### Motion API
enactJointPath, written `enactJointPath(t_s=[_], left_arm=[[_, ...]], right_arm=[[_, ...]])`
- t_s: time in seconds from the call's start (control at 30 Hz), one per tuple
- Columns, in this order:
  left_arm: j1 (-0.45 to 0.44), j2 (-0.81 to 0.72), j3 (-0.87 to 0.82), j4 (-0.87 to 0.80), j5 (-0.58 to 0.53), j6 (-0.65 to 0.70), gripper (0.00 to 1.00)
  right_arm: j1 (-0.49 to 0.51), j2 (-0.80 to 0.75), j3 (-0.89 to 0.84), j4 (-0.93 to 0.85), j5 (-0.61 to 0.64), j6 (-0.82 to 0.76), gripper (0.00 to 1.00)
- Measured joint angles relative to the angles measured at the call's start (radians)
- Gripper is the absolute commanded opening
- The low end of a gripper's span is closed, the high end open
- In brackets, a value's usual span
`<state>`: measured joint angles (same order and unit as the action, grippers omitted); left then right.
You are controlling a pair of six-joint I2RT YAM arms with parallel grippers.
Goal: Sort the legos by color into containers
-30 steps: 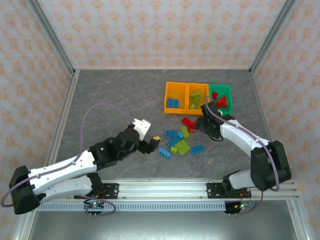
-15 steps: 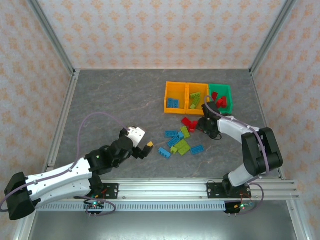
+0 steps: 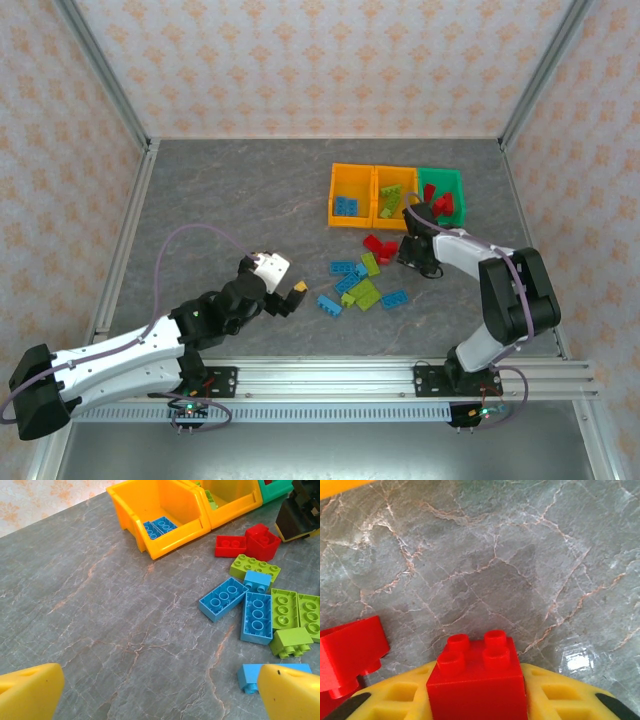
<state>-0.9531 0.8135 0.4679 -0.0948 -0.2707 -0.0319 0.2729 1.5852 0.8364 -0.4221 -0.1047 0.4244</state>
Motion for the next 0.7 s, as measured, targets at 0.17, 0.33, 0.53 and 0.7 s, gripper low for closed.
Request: enactJointPath(t_s=[0.17,0.33,0.53,0.7], left_arm=[[0.0,-0.018,-0.004,0.004,-0.003,0.0,1.0],[0.0,-0.022,-0.016,0.011,-0.008,0.0,1.0],[0.0,-0.022,-0.018,0.012,-0.008,0.0,1.0],[0.0,-0.038,-0.031,0.018,-0.018,0.0,1.0]], right_arm=[[0.0,-0.148,-0.047,0.021,0.012,0.014,0.3],[-0.008,-0.401,-0.045,0.016,0.096,0.04,0.3],[-0.158,-0.173,0.238,0.029,0.123,0.03,0.28],[-0.256,0.151,0.474,0.022,0.056,0.023,0.33]])
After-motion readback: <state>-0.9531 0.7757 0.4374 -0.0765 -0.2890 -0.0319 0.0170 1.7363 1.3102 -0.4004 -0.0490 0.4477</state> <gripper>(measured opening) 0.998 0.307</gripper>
